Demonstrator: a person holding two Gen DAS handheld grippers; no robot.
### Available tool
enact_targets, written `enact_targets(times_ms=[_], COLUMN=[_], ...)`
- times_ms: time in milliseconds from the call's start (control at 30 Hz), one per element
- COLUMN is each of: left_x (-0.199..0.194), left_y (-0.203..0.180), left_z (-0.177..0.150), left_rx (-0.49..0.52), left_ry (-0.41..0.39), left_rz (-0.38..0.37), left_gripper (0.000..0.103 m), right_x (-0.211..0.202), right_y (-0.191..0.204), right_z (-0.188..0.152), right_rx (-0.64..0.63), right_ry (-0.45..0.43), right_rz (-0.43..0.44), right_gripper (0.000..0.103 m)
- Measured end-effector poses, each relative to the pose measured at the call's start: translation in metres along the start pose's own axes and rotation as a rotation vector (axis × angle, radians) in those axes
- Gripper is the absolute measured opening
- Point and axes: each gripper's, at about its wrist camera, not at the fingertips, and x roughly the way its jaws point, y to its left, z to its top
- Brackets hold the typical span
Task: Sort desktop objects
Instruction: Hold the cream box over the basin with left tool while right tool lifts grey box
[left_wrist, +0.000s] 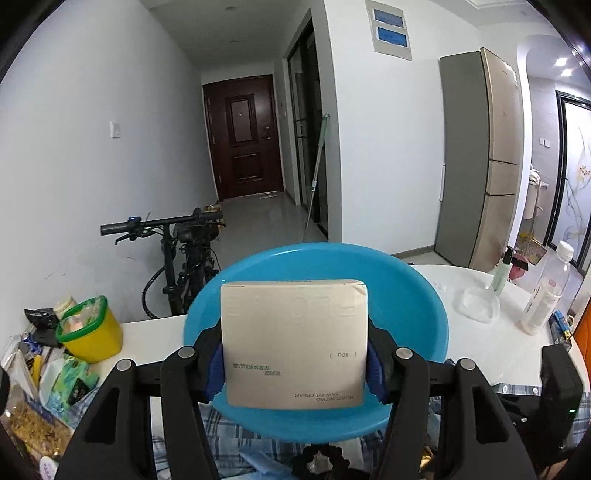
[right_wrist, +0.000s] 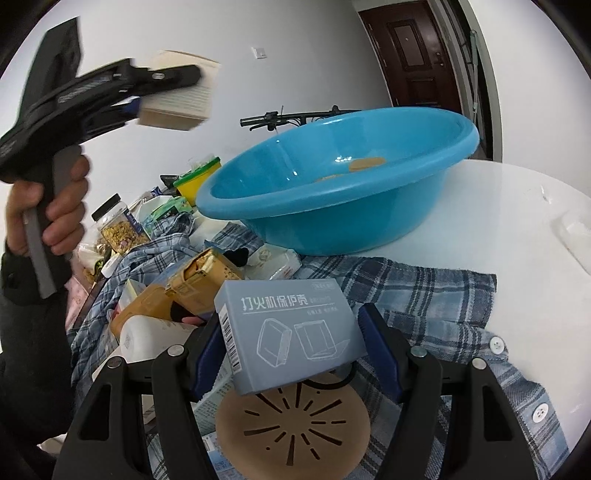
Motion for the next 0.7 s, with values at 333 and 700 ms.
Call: enact_targets(times_ms=[333,700], left_x=[0.015,0.007], left_y=[0.03,0.058], left_z=[-0.006,-0.005], left_rx=[-0.056,-0.111], left_ry=[0.039,0.031], left_rz=[-0.044,-0.037], left_gripper=[0.062,0.062], right_x=[-0.002,0.002], right_y=[0.0,0.006], right_z=[0.0,-0.001], right_rx=[0.0,-0.024], right_ry=[-0.016,0.011], right_rz=[-0.039,-0.115], right_gripper=[0.068,0.068])
